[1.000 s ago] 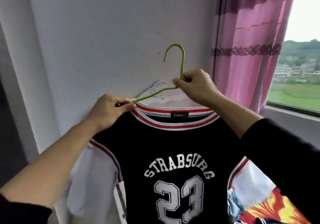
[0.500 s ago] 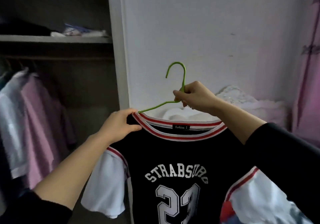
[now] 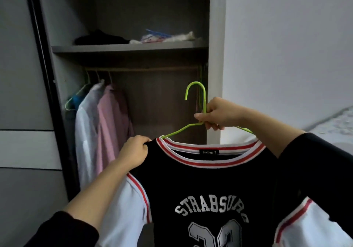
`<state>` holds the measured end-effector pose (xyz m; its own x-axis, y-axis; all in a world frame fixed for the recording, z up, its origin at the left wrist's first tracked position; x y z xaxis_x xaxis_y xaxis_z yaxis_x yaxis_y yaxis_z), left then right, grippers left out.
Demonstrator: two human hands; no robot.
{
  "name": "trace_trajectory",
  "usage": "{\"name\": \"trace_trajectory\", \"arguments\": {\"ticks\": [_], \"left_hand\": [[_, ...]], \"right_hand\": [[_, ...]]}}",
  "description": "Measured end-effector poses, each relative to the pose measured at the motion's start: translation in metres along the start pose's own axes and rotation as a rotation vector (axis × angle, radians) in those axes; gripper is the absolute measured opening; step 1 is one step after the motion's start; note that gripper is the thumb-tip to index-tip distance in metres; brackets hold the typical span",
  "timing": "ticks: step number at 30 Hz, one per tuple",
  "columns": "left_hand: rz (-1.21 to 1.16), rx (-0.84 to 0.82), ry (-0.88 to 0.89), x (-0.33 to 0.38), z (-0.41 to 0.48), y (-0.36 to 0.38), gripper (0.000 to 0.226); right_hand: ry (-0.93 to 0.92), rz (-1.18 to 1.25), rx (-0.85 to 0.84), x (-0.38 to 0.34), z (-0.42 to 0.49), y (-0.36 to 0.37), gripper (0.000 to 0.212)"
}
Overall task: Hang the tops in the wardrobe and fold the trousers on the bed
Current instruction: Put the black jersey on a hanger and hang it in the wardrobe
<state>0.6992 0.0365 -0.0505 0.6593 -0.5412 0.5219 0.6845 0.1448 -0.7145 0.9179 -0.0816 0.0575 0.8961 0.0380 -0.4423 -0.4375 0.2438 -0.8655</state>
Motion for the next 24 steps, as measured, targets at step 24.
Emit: {"name": "trace_trajectory", "arguments": {"ticks": [24], "left_hand": [[0.169, 0.058, 0.150, -0.198, 0.346, -0.062, 0.052]], "right_hand": [[0.116, -0.073, 0.141, -0.111, 0.401, 0.101, 0.037]]}}
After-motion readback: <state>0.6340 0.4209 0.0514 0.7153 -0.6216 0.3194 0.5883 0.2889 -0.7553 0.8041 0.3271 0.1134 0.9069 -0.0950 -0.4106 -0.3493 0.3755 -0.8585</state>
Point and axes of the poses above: each hand's wrist, its own z-axis towards the middle knuckle, its own y-axis out of the palm, x = y × z, the point moved 5 cm from there along z, towards the middle knuckle, and after that the axes turned 6 degrees about -z, right-handed, at the moved point
